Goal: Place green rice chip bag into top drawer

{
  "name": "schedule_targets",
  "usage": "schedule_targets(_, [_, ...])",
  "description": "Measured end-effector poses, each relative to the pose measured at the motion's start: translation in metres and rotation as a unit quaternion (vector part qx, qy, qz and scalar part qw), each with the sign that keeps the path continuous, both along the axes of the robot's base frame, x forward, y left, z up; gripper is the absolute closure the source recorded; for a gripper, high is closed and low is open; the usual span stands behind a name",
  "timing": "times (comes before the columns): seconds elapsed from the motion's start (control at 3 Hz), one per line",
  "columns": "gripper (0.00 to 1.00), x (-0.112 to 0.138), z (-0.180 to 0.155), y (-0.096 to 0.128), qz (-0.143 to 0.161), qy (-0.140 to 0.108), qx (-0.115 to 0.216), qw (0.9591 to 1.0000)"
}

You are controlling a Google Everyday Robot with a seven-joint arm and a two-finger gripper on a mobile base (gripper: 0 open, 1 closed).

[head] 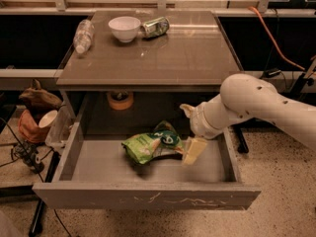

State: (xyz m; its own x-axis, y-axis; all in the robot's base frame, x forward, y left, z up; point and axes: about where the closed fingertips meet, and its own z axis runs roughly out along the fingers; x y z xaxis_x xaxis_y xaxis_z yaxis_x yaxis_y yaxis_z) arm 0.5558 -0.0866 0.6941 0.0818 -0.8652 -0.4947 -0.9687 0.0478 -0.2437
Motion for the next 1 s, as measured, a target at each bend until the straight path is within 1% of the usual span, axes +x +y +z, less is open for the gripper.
schedule_targets(0.33, [0.00, -0.037, 0.059, -0.054, -0.071, -0.025, -0.045, 0.9961])
schedule_targets(0.67, [0.00, -0.074, 0.145, -0.107, -0.140, -0.062, -0.093, 0.9839])
schedule_targets(1.0, [0.00, -0.110, 0.256, -0.144, -0.192, -0.113, -0.133, 0.9657])
